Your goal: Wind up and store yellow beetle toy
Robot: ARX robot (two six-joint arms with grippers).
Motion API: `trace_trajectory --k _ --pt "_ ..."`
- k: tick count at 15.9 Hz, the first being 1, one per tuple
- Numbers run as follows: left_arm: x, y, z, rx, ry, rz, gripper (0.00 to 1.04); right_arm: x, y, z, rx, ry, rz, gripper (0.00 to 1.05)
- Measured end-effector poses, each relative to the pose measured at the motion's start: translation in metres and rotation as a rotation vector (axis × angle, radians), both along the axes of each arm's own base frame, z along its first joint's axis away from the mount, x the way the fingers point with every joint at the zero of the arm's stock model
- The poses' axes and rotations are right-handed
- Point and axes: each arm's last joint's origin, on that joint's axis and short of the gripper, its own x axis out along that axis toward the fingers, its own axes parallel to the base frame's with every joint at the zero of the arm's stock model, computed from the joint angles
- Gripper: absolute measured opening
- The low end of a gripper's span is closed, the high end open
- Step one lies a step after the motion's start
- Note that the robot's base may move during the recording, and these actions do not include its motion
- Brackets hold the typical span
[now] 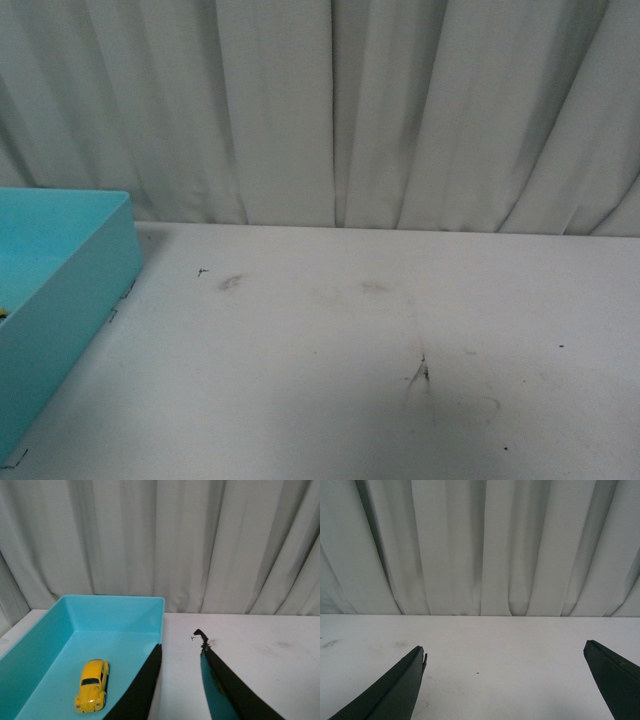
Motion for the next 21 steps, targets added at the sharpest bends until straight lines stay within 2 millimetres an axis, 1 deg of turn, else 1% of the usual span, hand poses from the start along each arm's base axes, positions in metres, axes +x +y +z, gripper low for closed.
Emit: trace_trajectory --k 1,3,6,21 --pt "0.0000 0.0000 0.0000 0.000 0.000 0.000 0.38 0.0000 0.0000 0.0000 0.000 0.000 0.000 0.98" --pt "0.0000 0.0000 0.0000 0.000 0.000 0.000 0.64 0.0000 0.0000 0.0000 0.000 0.000 0.000 0.98" --pt "0.0000 0.0000 0.0000 0.000 0.000 0.000 0.98 0.0000 0.0000 0.0000 0.000 0.000 0.000 0.98" --pt "0.0000 0.0000 -0.0003 0.000 0.003 0.001 0.98 0.0001 0.0000 -0.0004 0.000 0.005 0.002 0.98"
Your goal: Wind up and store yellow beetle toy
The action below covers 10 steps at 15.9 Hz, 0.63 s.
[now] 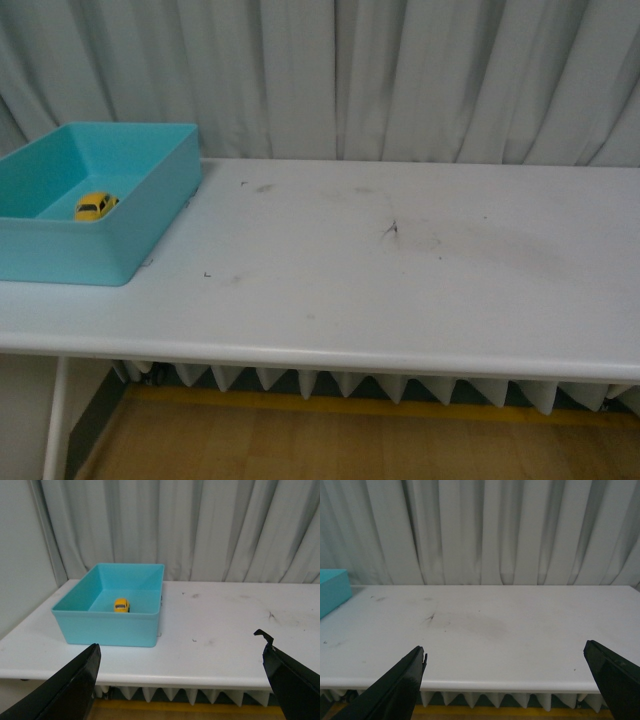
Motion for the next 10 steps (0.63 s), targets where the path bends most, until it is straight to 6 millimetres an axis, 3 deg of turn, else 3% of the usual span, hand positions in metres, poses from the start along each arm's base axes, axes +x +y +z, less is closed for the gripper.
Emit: trace_trajectory --k 10 --pt "0.0000 -0.0001 0.0004 0.000 -0.004 -0.002 0.98 -0.0002 -0.0001 0.0005 0.000 -0.004 -0.002 0.98"
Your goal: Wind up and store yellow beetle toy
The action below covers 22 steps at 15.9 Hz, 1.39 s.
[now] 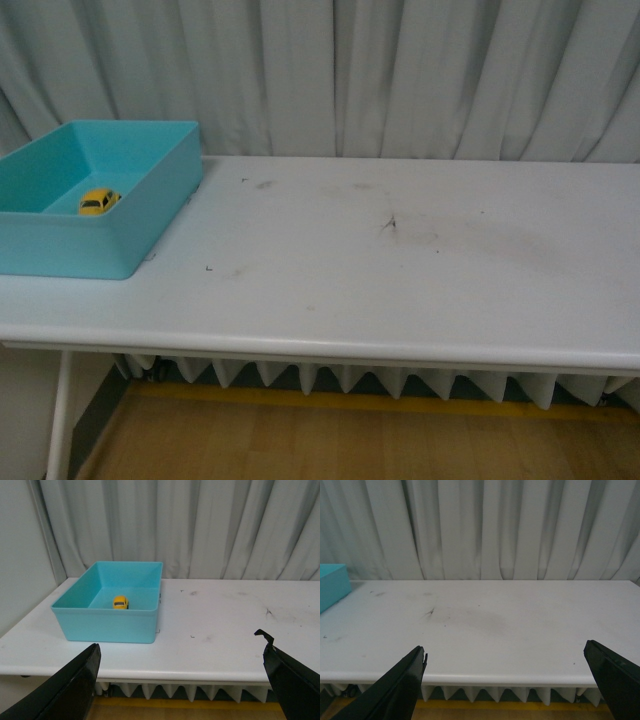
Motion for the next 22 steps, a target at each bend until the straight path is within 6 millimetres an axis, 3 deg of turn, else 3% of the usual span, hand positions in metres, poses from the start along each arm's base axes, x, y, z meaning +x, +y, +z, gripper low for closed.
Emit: trace_trajectory --k 22 --pt "0.0000 0.0000 0.0000 -0.001 0.000 0.000 0.98 0.0000 0.0000 0.0001 0.003 -0.001 0.000 0.98"
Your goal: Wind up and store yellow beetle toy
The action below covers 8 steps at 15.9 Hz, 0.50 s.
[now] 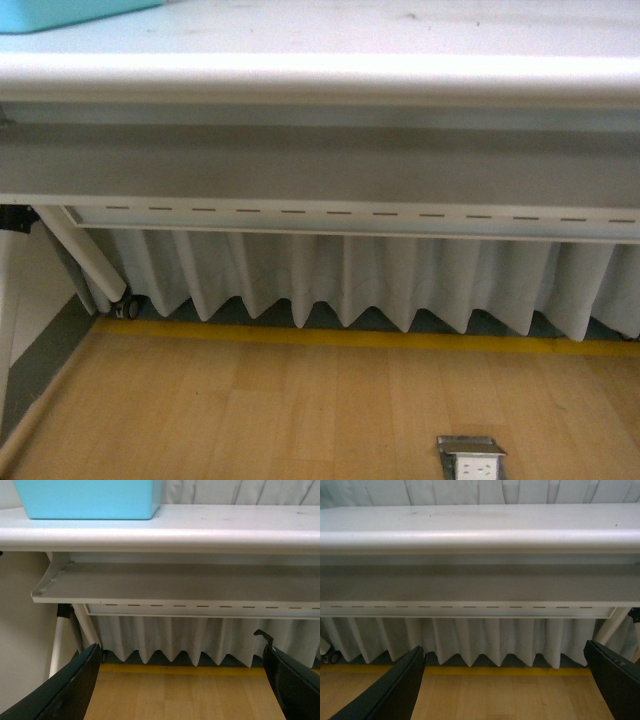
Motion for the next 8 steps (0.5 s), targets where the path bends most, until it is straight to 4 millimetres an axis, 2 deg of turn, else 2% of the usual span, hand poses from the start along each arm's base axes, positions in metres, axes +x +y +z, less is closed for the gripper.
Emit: trace_trajectory --k 8 --pt "0.0000 0.0001 -0.0004 -0.001 0.004 0.002 0.98 0.0000 0.0000 -0.0002 0.000 0.002 0.002 0.98"
